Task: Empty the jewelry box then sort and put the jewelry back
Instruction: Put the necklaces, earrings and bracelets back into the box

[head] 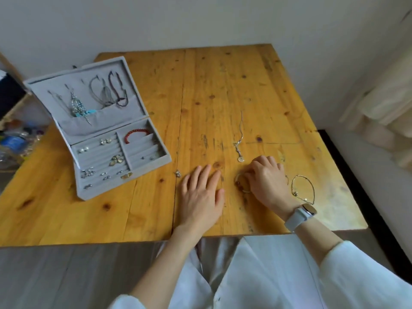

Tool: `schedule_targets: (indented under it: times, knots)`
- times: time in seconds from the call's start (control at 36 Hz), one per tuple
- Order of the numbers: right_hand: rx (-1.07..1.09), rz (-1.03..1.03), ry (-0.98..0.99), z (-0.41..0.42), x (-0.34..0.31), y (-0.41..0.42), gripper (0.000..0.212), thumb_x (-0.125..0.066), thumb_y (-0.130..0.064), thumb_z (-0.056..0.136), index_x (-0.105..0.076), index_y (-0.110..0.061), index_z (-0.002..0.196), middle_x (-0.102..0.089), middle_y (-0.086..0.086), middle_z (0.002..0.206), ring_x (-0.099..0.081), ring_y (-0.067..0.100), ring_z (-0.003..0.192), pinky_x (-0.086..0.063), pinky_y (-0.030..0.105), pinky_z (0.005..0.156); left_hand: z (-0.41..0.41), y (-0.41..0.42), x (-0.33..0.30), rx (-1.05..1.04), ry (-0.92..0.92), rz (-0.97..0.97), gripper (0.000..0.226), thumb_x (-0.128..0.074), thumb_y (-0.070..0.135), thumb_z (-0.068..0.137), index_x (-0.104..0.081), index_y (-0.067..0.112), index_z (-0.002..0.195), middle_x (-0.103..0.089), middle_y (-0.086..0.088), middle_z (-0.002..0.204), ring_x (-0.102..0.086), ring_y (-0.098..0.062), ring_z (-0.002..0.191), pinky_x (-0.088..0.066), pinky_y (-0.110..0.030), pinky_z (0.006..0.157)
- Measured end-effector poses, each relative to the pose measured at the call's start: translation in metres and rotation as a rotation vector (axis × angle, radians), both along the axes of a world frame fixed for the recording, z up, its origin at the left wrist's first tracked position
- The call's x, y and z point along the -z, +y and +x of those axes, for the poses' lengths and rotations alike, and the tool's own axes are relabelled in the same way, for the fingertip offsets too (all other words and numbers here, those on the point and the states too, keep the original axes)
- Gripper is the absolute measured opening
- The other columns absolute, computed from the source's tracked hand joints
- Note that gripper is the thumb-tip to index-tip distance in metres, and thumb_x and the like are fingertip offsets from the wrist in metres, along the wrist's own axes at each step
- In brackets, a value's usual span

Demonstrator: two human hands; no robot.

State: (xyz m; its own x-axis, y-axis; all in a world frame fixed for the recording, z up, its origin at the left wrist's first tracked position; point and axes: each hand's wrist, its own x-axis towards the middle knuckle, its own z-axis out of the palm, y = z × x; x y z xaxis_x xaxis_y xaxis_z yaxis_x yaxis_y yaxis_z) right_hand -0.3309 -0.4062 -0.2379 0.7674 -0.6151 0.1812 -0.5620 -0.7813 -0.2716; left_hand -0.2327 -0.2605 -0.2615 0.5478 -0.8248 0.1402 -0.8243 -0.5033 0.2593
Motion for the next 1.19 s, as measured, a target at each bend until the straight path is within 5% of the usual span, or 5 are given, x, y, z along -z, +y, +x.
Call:
schedule_targets:
  times: [0.19,0.47,0.81,1.0,1.19]
  knots:
    - [-0.158,0.129,-0.268,0.017,-0.016,0.006,0.008,-0.05,-0.009,0.091,-0.058,-0.006,0.092,-0.063,0.007,0.089,-0.054,0.027,0.082,-0.046,0.038,0.066,0.005,0.008,-0.004,-0.006,0.01,-0.176,0.04,-0.037,0.031,0.085,-0.064,0.018,0.112,-0.058,-0.001,0.124,-0.048,-0.019,0.12,-0.041,-0.044,0.096]
    - [-0.368,0.212,-0.515,0.112,-0.056,0.035,0.007,-0.053,-0.002,0.087,-0.06,-0.003,0.089,-0.063,0.007,0.084,-0.048,0.011,0.071,-0.033,0.014,0.064,0.093,0.054,-0.038,-0.284,-0.183,-0.213,0.044,-0.035,0.033,0.084,-0.065,0.012,0.109,-0.062,-0.008,0.117,-0.054,-0.028,0.108,-0.038,-0.046,0.09]
    - [-0.403,0.424,-0.314,0.227,-0.043,0.077,0.019,-0.051,-0.003,0.088,-0.066,-0.004,0.1,-0.067,0.011,0.103,-0.061,0.024,0.095,-0.041,0.019,0.078,0.131,0.085,-0.013,-0.479,-0.233,-0.134,0.05,-0.034,0.038,0.089,-0.06,0.009,0.12,-0.058,-0.009,0.127,-0.05,-0.025,0.121,-0.028,-0.048,0.101]
    - [-0.397,-0.088,-0.087,0.23,-0.024,0.073,0.028,-0.043,-0.017,0.093,-0.067,-0.011,0.105,-0.06,0.006,0.113,-0.042,0.029,0.099,-0.035,0.036,0.081,0.133,0.085,-0.01,-0.488,-0.245,-0.143,0.049,-0.035,0.037,0.09,-0.061,0.007,0.119,-0.059,-0.009,0.127,-0.051,-0.024,0.12,-0.029,-0.047,0.103]
    - [-0.437,0.085,-0.231,0.203,-0.023,0.064,0.027,-0.047,-0.016,0.092,-0.065,-0.016,0.112,-0.054,0.007,0.118,-0.044,0.03,0.103,-0.041,0.044,0.084,0.125,0.081,-0.021,-0.513,-0.215,-0.194,0.052,-0.037,0.034,0.083,-0.055,0.009,0.124,-0.049,-0.014,0.136,-0.041,-0.031,0.128,-0.026,-0.053,0.103]
